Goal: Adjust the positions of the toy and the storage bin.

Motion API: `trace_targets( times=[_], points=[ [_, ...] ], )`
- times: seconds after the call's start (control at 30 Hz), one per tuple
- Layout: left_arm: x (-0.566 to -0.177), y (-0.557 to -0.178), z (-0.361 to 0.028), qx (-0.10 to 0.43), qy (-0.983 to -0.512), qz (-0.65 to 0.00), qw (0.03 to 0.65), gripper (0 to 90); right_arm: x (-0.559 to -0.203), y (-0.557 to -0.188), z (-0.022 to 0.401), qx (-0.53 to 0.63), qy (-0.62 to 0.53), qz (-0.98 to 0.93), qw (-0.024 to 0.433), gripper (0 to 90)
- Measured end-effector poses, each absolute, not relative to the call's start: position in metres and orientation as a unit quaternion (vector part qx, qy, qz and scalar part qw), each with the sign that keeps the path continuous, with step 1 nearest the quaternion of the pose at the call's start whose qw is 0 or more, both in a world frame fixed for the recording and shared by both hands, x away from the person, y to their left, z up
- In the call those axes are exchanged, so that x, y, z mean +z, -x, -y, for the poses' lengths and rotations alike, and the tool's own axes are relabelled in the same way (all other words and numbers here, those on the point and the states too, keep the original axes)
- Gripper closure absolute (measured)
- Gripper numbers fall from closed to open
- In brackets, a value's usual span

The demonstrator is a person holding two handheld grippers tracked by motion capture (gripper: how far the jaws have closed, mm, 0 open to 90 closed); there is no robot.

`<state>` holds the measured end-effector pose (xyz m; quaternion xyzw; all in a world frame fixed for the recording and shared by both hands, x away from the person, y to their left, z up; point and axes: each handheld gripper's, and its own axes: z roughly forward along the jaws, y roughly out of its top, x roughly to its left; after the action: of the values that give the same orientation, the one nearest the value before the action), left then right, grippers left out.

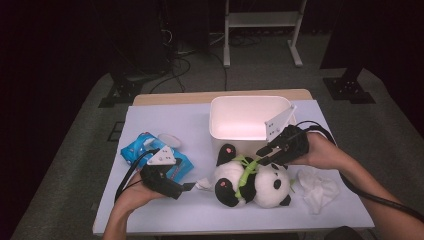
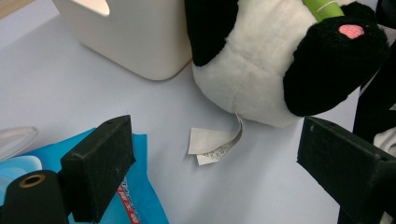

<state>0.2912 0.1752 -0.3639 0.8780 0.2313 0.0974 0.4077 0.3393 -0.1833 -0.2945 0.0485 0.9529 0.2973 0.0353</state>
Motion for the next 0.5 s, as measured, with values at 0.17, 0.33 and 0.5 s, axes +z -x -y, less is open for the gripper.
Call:
trace_targets(
  times=[0.17, 0.33, 0.5],
  points=[
    [-0.364, -0.291, -0.175, 0.097, -0.878, -0.231, 0.407, 9.7, -0.301, -0.343, 0.183, 0.291, -0.052, -0.955, 0.035, 64.9],
    [-0.364, -0.292, -0.176, 0.097, -0.88, -0.23, 0.404, 9.7, -0.306, -0.344, 0.181, 0.295, -0.049, -0.954, 0.03, 64.2],
    [-0.365, -0.291, -0.175, 0.096, -0.88, -0.23, 0.405, 9.7, -0.311, -0.343, 0.177, 0.291, -0.047, -0.955, 0.022, 63.3]
  ],
)
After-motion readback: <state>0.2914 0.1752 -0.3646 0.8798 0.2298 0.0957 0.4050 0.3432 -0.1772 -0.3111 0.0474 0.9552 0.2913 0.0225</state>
